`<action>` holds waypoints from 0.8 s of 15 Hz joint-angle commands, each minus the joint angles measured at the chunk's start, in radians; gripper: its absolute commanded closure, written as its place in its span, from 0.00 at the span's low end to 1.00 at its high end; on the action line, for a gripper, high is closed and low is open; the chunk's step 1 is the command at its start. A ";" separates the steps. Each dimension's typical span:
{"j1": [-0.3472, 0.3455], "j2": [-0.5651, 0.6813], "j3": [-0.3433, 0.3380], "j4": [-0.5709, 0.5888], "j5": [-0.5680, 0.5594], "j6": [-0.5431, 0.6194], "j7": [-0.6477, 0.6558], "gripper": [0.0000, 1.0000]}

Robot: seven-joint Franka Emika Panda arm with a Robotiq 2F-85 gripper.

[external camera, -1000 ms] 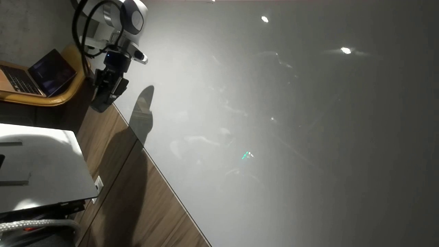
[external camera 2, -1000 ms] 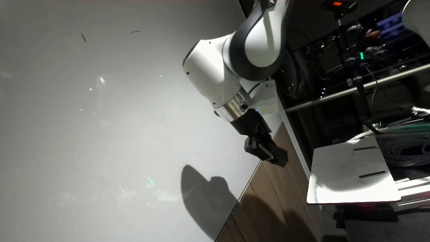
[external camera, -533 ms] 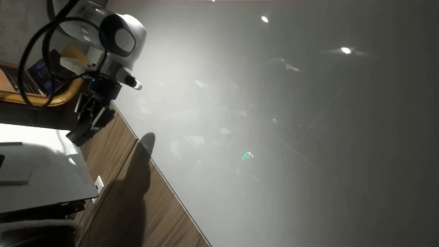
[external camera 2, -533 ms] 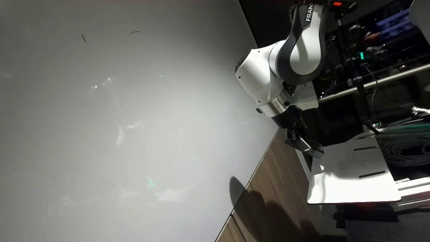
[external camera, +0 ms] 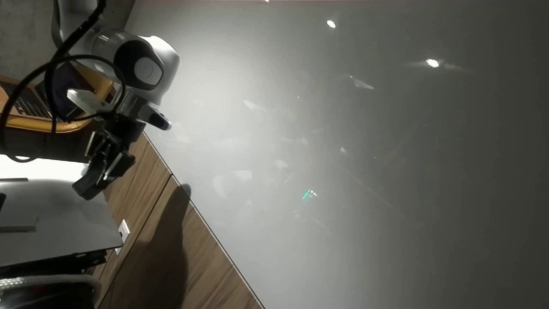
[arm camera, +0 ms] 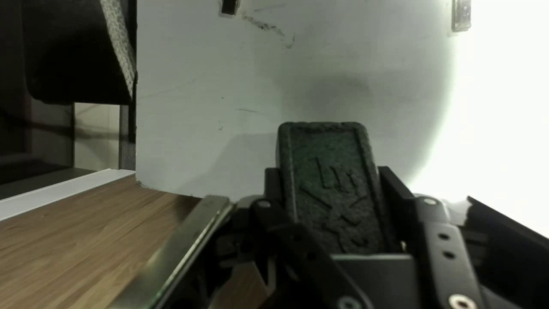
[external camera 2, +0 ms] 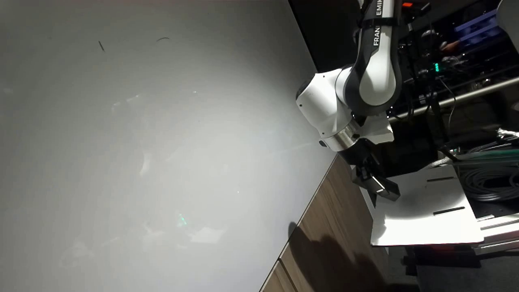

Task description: Use the eraser to wipe the whiteboard.

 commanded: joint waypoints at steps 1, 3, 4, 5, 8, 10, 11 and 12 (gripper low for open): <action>-0.006 0.065 -0.013 0.021 0.021 0.020 -0.027 0.69; -0.006 0.084 -0.018 0.025 0.044 -0.002 -0.035 0.69; -0.006 0.089 -0.021 0.030 0.049 -0.008 -0.037 0.69; -0.008 0.090 -0.022 0.034 0.070 -0.016 -0.051 0.69; -0.013 0.109 -0.029 0.045 0.113 -0.025 -0.084 0.69; -0.017 0.110 -0.030 0.052 0.154 -0.044 -0.125 0.69; -0.019 0.103 -0.031 0.053 0.164 -0.058 -0.138 0.69; -0.020 0.097 -0.032 0.055 0.173 -0.073 -0.149 0.69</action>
